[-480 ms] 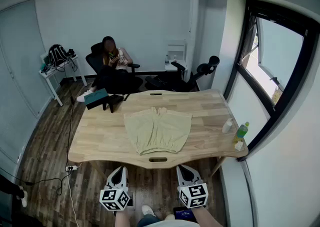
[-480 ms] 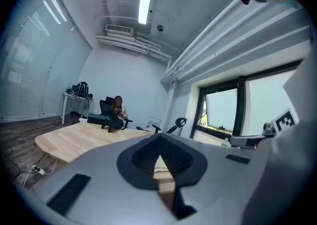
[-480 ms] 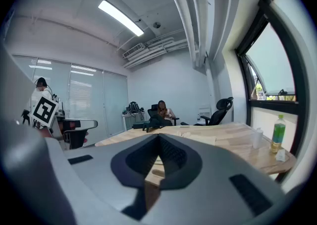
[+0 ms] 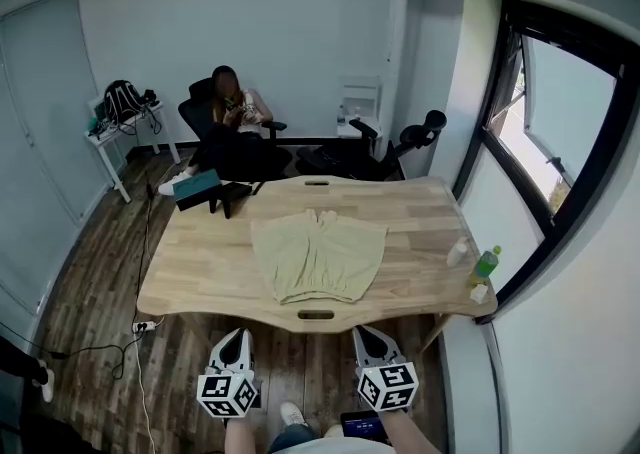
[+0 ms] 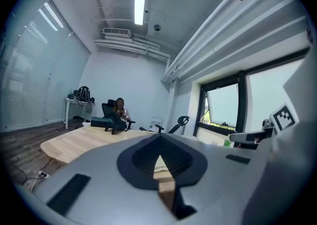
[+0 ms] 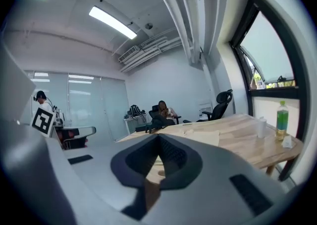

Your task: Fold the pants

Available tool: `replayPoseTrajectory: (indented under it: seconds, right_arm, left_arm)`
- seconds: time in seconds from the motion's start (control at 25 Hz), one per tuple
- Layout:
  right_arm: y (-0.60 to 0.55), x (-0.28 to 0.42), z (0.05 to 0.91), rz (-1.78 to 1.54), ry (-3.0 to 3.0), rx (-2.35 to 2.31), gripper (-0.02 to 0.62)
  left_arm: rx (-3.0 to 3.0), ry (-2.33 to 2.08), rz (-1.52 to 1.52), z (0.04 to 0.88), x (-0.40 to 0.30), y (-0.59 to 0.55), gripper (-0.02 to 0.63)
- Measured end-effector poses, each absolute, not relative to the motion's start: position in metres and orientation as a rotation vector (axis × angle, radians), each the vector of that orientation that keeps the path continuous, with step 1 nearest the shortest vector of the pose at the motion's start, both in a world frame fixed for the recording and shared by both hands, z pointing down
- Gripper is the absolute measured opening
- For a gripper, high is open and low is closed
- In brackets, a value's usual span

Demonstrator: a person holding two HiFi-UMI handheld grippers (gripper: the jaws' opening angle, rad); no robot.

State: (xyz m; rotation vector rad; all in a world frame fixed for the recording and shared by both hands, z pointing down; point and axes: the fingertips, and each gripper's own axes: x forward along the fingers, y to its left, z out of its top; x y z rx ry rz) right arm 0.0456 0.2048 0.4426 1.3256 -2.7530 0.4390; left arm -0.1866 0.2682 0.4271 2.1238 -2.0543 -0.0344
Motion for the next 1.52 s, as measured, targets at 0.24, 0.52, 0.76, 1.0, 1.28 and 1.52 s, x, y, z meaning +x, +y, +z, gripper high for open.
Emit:
replayPoseTrajectory:
  seconds: [0.24,0.52,0.76,1.0,1.28,1.52]
  right_arm:
    - [0.201,0.037,0.441,0.458,-2.79,1.287,0.006]
    - [0.173,0.033,0.446,0.486,-2.778,1.307,0.006]
    - [0.121,0.018,0.454,0.528,-2.735,1.374,0.006]
    - [0.049,-0.023,0.472,0.56,-2.661,1.407,0.006]
    - [-0.015,-0.074,0.486,0.551,-2.578,1.441,0.005]
    - [-0.046,-0.097,0.489,0.479,-2.51,1.498,0.006]
  left_arm:
    - [2.12,-2.054,-0.002,0.43,-0.187,0.261,0.006]
    - [2.112,-2.058,-0.022,0.436,-0.202,0.23,0.006]
    - [2.117,-2.026,-0.023,0.443,-0.231,0.17,0.006]
    - [2.16,-1.941,-0.005,0.457,-0.262,0.084,0.006]
    - [2.226,-1.832,0.041,0.471,-0.298,-0.008,0.006]
    - [2.283,-1.806,0.098,0.477,-0.317,-0.053,0.006]
